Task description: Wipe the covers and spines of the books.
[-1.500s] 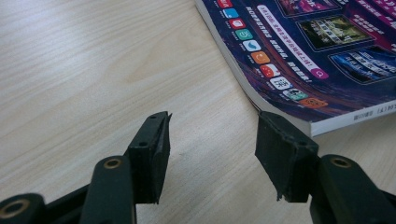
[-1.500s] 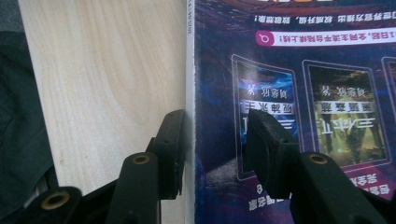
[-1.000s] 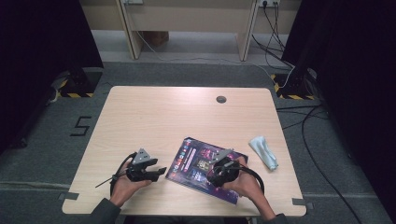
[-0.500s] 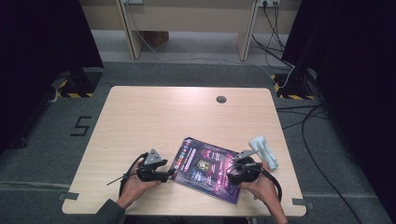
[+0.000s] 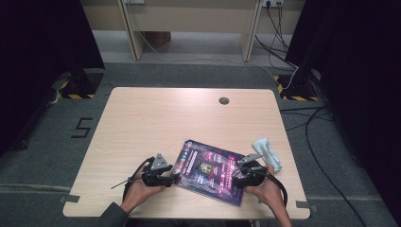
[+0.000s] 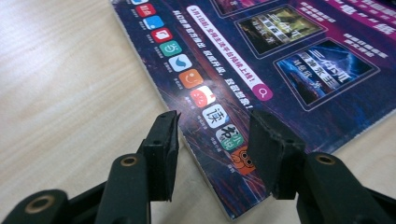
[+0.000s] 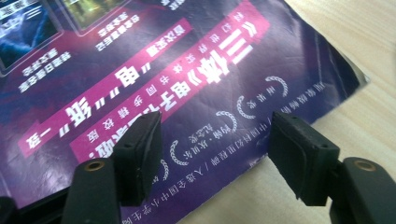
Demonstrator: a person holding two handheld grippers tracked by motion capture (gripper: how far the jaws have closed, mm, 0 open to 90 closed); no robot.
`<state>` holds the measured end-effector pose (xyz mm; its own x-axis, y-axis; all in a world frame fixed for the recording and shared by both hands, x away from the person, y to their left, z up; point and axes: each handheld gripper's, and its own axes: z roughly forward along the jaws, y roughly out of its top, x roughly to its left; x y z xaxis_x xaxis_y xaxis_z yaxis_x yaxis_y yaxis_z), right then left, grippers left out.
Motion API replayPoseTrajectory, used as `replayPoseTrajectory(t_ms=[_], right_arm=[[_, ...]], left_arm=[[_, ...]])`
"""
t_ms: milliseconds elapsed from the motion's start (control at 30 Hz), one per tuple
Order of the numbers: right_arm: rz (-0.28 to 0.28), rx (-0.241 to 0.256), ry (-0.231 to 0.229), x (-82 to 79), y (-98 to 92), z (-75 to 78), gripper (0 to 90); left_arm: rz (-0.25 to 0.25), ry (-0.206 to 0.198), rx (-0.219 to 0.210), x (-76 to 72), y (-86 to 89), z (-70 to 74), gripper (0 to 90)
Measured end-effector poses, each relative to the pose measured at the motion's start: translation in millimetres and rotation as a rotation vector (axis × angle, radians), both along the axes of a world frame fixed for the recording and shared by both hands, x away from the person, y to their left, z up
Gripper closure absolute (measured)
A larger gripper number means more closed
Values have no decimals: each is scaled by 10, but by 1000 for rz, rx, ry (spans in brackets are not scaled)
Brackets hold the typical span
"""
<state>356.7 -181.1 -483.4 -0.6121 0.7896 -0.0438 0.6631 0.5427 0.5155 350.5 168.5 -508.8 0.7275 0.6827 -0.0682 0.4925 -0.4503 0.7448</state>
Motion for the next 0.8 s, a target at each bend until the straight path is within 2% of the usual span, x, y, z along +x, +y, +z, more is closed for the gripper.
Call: replayPoseTrajectory(t_ms=[100,233,367,467,533,667,733,767,800], right_arm=[[-31,-5,5,67,4,-9,278],[-62,6,23,198,25,-13,265],[-52,-48,1,327,123,12,268],[-54,-88,-16,458,208,26,269],[-67,-97,-44,545,258,21,272],[-77,-90,-92,714,325,-4,281],[-62,-84,-125,761,356,-17,331],[-53,-76,-128,775,356,-18,342],[-57,-59,-114,777,354,-13,319]], left_arm=[[-7,6,-2,-55,15,1,543],[-9,10,24,-154,10,23,535],[-18,12,45,-253,0,41,524],[-40,26,45,-305,9,47,517],[-54,36,44,-352,-5,52,517],[-61,42,31,-450,-56,47,524],[-79,57,22,-468,-76,53,540],[-79,60,17,-464,-78,55,539],[-77,69,7,-450,-69,59,542]])
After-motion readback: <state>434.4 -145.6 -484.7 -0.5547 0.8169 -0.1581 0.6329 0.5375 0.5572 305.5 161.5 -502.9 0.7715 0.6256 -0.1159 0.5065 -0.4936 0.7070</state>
